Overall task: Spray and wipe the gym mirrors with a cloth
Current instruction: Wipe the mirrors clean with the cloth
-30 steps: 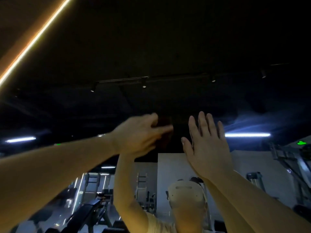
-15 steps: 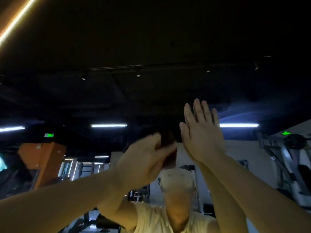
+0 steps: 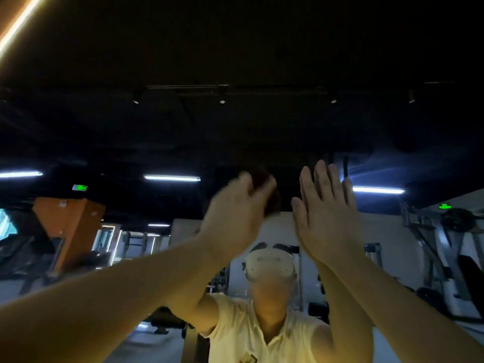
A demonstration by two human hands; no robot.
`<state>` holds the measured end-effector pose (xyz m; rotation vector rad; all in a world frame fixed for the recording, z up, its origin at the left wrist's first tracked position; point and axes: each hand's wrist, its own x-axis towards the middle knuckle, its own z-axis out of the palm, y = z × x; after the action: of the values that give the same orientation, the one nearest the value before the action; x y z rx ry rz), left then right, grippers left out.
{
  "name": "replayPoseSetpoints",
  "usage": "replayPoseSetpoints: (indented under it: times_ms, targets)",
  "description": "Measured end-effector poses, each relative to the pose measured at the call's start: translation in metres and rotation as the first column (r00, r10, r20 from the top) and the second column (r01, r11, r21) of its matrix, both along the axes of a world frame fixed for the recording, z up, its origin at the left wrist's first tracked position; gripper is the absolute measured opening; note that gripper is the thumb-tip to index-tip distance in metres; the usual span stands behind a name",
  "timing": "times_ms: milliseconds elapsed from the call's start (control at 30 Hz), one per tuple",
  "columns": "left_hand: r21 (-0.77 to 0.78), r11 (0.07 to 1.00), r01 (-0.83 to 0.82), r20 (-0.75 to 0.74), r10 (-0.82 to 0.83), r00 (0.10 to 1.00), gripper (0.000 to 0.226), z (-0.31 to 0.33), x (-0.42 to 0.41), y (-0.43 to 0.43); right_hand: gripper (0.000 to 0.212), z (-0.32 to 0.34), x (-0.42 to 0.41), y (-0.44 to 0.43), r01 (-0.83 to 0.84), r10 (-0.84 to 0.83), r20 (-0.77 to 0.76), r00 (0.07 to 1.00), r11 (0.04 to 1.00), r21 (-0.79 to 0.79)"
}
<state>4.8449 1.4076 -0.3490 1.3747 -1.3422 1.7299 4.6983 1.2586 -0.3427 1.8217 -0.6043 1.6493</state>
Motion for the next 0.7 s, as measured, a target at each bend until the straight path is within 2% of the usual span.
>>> replayPoseSetpoints:
  times_ms: [67, 133, 167, 200, 233, 267, 300, 367, 433, 500, 567, 633, 700]
  targets:
    - [0.136, 0.987, -0.082, 0.174, 0.057, 0.983, 0.074, -0.041, 0.004, 0.008, 0.065, -0.001, -0.001, 0.002, -0.015, 0.015, -0.015, 1.0, 1.0, 0.006]
    - [0.232, 0.952, -0.201, 0.349, 0.111, 0.931, 0.077, -0.044, 0.019, 0.022, 0.066, -0.003, -0.004, 0.005, -0.03, 0.03, -0.026, 0.999, 0.999, 0.018]
    - [0.264, 0.927, -0.268, 0.451, 0.127, 0.884, 0.073, -0.033, 0.026, 0.028, 0.066, -0.004, -0.006, 0.006, -0.035, 0.036, -0.028, 0.999, 0.999, 0.022]
    - [0.297, 0.912, -0.284, 0.468, 0.121, 0.875, 0.062, -0.015, 0.028, 0.035, 0.066, -0.006, -0.007, 0.007, -0.031, 0.032, -0.029, 0.999, 0.999, 0.024]
    - [0.272, 0.932, -0.239, 0.396, 0.118, 0.91, 0.043, 0.007, 0.03, 0.044, 0.066, -0.007, -0.007, 0.009, -0.022, 0.022, -0.027, 0.999, 0.999, 0.026]
    - [0.215, 0.961, -0.174, 0.207, 0.13, 0.97, 0.028, 0.026, 0.035, 0.053, 0.066, -0.01, -0.008, 0.011, -0.012, 0.013, -0.025, 1.0, 0.999, 0.03]
    - [0.063, 0.985, -0.162, 0.018, 0.161, 0.987, 0.025, 0.044, 0.041, 0.061, 0.066, -0.014, -0.008, 0.013, -0.006, 0.007, -0.026, 1.0, 1.0, 0.031]
    - [-0.188, 0.954, -0.235, -0.233, 0.189, 0.954, 0.043, 0.062, 0.061, 0.072, 0.065, -0.025, -0.006, 0.018, 0.008, -0.007, -0.039, 0.999, 1.0, 0.022]
    - [-0.297, 0.929, -0.223, -0.324, 0.121, 0.938, 0.054, 0.05, 0.064, 0.072, 0.064, -0.036, -0.003, 0.02, 0.019, -0.019, -0.046, 0.999, 1.0, 0.004]
    - [-0.276, 0.95, -0.145, -0.335, 0.046, 0.941, 0.059, 0.015, 0.049, 0.055, 0.063, -0.042, -0.001, 0.023, 0.018, -0.018, -0.036, 0.999, 1.0, -0.001]
    - [-0.13, 0.983, -0.129, -0.22, 0.098, 0.971, 0.074, -0.042, 0.034, 0.039, 0.064, -0.043, 0.0, 0.026, 0.013, -0.013, -0.03, 0.999, 1.0, 0.006]
    - [0.032, 0.988, -0.149, -0.019, 0.149, 0.989, 0.091, -0.095, 0.033, 0.037, 0.065, -0.043, -0.002, 0.029, 0.0, 0.0, -0.029, 1.0, 1.0, 0.016]
    - [0.145, 0.962, -0.232, 0.178, 0.206, 0.962, 0.102, -0.113, 0.047, 0.048, 0.066, -0.045, -0.003, 0.03, -0.017, 0.018, -0.029, 0.999, 1.0, 0.019]
